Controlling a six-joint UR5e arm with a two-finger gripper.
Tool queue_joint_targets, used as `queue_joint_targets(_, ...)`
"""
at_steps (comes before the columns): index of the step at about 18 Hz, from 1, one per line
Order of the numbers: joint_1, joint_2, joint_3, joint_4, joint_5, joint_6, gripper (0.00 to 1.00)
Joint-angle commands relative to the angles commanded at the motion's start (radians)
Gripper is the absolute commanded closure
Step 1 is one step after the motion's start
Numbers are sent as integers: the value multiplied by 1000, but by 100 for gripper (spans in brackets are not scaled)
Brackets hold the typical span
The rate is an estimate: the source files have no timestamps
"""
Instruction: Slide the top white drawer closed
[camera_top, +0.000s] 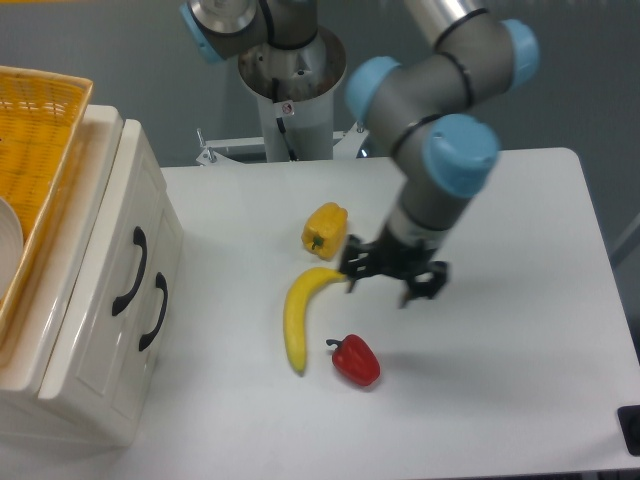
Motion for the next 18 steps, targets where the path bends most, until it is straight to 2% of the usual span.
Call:
queue_joint_targets(4,83,-17,6,-3,31,140,0)
queue_joint_targets(7,94,-44,5,-2,57,284,0)
queue_joint_targets(10,100,-89,26,11,133,391,0)
queue_joint_targets(12,115,-98,28,20,155,541,0)
queue_joint_targets(14,138,-100,28,54,149,669,0)
queue_joint_targets(18,125,-95,28,58,129,703,0)
